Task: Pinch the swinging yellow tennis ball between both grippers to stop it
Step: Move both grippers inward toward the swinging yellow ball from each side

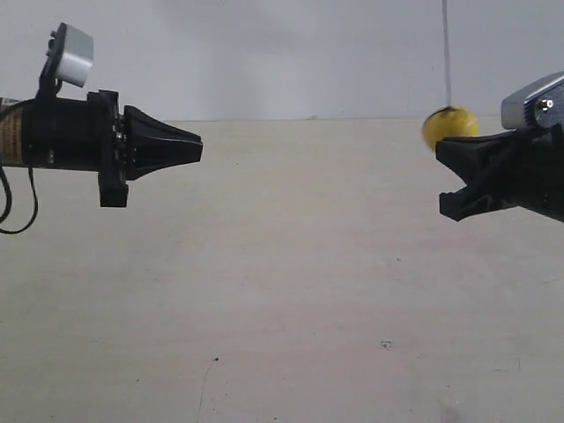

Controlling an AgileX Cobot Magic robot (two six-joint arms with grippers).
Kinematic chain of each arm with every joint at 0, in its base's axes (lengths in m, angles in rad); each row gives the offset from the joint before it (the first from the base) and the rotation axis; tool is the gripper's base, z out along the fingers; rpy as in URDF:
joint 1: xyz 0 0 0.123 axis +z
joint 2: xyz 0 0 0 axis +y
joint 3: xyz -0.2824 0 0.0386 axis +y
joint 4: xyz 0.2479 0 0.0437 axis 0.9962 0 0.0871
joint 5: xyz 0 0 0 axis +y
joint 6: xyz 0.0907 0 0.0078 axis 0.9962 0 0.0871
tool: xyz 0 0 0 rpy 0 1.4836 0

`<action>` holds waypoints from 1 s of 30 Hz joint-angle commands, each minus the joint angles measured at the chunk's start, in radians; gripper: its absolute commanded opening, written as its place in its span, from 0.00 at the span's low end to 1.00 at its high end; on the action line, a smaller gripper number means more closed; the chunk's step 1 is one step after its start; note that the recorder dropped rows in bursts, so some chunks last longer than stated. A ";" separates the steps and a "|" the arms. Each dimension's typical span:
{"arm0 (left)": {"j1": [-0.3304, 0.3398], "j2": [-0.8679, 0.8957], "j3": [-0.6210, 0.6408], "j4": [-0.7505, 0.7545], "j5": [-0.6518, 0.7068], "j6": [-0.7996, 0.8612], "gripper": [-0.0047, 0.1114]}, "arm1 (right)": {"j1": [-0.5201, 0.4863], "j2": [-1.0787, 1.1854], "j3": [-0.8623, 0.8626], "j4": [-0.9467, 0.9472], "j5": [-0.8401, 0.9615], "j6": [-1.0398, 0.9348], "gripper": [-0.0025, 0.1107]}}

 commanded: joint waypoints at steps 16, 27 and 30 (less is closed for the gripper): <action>-0.109 0.101 -0.135 -0.016 0.088 0.020 0.08 | -0.005 0.061 -0.043 -0.027 -0.049 0.006 0.02; -0.111 0.144 -0.135 -0.016 0.082 0.038 0.08 | 0.049 0.063 -0.074 -0.001 -0.062 -0.047 0.02; -0.111 0.144 -0.135 -0.018 0.082 0.044 0.08 | 0.053 0.091 -0.116 0.007 -0.002 -0.044 0.02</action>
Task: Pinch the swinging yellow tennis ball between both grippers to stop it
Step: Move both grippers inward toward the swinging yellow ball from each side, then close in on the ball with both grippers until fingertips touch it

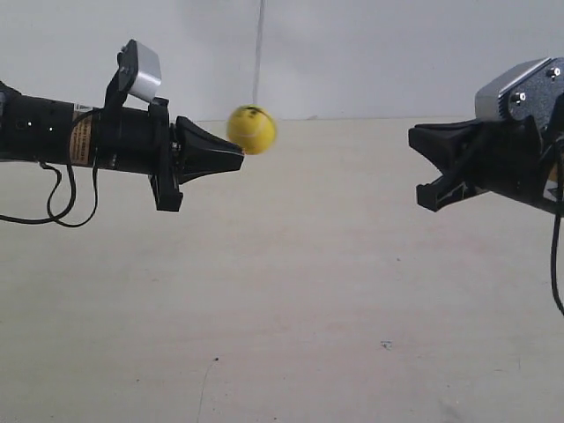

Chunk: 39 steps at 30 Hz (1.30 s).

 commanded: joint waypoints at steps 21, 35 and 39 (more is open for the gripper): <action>-0.006 0.036 -0.003 -0.085 -0.002 0.189 0.08 | 0.006 0.197 -0.132 -0.014 0.048 0.029 0.02; -0.006 0.043 -0.003 -0.269 0.001 0.285 0.08 | 0.007 0.197 -0.137 -0.014 -0.030 0.024 0.02; -0.006 0.043 -0.003 -0.268 0.001 0.305 0.08 | 0.007 0.204 -0.155 -0.014 -0.020 0.024 0.02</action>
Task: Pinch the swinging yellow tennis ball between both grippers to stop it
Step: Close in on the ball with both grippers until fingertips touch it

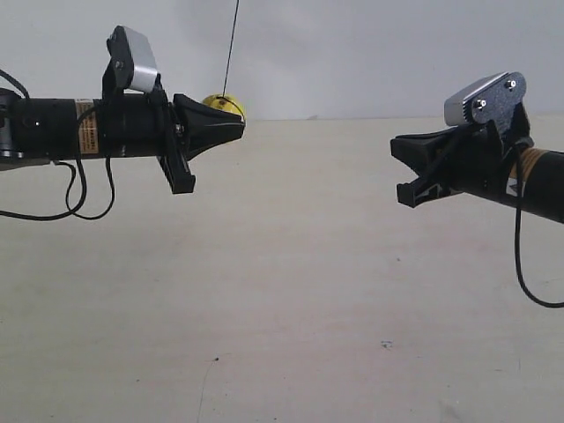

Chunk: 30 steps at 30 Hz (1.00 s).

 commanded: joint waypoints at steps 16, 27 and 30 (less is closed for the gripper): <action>-0.006 0.020 -0.005 -0.022 -0.010 0.049 0.08 | 0.003 0.126 -0.145 -0.065 -0.063 0.062 0.02; -0.006 0.095 -0.067 0.045 -0.051 -0.020 0.08 | 0.003 0.131 -0.158 -0.124 -0.079 0.115 0.02; -0.006 0.098 -0.079 0.090 -0.051 -0.053 0.08 | 0.003 0.131 -0.158 -0.132 -0.079 0.125 0.02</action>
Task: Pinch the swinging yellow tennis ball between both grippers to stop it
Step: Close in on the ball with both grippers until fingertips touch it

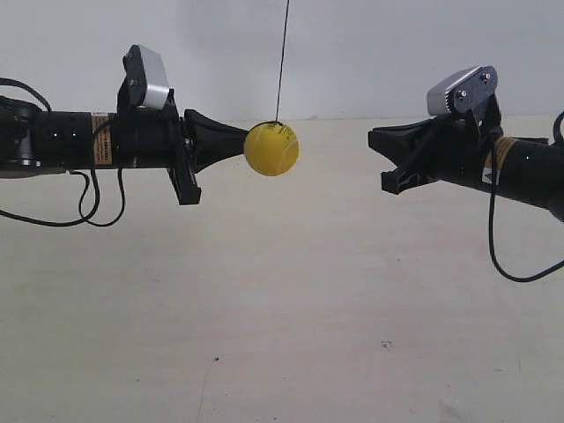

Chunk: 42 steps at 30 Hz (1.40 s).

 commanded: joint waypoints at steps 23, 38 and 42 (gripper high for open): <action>-0.006 0.004 -0.031 -0.002 -0.078 -0.031 0.08 | 0.062 0.001 -0.024 -0.029 -0.004 -0.016 0.02; -0.086 0.004 -0.055 0.020 -0.076 -0.042 0.08 | 0.062 0.001 -0.024 -0.040 -0.011 -0.008 0.02; -0.086 0.004 -0.055 0.024 -0.076 -0.055 0.08 | 0.062 0.001 -0.024 -0.044 -0.011 -0.008 0.02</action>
